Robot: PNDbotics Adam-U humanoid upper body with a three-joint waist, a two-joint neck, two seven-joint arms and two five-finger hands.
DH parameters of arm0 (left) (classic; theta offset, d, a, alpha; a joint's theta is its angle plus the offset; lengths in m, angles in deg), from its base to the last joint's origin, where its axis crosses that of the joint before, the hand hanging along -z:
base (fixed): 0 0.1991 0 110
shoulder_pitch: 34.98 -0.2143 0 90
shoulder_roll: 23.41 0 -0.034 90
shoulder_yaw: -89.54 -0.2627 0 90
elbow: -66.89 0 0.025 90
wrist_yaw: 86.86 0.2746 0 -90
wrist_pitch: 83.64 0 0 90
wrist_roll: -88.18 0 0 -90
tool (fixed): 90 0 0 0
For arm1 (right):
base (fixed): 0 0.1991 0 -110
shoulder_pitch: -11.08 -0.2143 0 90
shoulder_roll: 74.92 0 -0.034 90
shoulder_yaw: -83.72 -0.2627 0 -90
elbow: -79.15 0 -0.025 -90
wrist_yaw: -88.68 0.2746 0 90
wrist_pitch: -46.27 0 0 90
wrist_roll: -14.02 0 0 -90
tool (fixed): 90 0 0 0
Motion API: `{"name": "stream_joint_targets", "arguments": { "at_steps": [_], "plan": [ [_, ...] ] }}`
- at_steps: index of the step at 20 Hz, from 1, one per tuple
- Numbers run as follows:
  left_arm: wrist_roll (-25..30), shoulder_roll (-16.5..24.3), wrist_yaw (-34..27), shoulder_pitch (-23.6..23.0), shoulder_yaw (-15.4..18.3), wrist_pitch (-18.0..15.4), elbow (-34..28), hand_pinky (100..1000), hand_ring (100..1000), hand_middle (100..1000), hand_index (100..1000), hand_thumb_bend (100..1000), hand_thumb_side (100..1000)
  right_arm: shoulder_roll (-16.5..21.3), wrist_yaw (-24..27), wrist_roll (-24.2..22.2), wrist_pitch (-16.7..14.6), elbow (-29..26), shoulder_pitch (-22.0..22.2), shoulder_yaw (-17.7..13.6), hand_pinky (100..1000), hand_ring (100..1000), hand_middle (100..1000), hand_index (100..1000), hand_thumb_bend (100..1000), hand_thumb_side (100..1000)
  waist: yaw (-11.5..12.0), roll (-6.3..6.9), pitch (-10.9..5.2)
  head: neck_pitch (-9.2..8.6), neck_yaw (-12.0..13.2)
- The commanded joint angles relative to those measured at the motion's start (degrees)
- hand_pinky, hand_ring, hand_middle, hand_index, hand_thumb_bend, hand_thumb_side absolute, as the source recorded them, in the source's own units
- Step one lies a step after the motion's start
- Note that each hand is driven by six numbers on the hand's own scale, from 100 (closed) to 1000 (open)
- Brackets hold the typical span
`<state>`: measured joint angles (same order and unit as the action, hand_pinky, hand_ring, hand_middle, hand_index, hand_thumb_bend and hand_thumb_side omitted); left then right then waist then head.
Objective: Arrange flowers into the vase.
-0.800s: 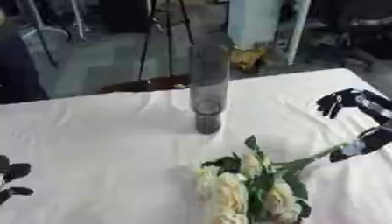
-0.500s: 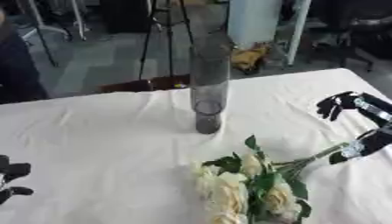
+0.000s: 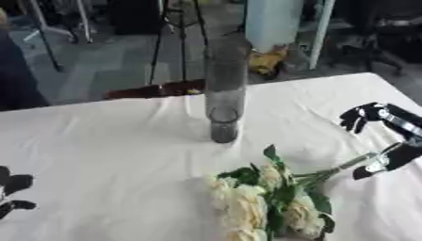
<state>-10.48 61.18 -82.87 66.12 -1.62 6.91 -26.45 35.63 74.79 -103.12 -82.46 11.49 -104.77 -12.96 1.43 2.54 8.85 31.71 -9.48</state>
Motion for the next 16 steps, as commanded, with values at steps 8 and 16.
{"name": "stream_joint_targets", "arguments": {
  "at_steps": [8,16],
  "plan": [
    [0.2,1.1,-0.2,0.5,0.3,-0.1,-1.1,532,757,673,657,393,1000,0.7,-4.3,-0.6,-2.7,2.8,-1.5,0.2,536,805,538,714,967,347,0.1,0.65,0.03,0.10,-0.3],
    [0.3,1.0,-0.3,0.5,0.3,-0.1,-1.2,533,758,674,659,389,1000,-0.9,-8.7,2.5,-3.9,5.8,-2.8,0.6,524,786,514,695,969,348,0.0,0.76,0.02,0.14,-0.5]
  ]
}}
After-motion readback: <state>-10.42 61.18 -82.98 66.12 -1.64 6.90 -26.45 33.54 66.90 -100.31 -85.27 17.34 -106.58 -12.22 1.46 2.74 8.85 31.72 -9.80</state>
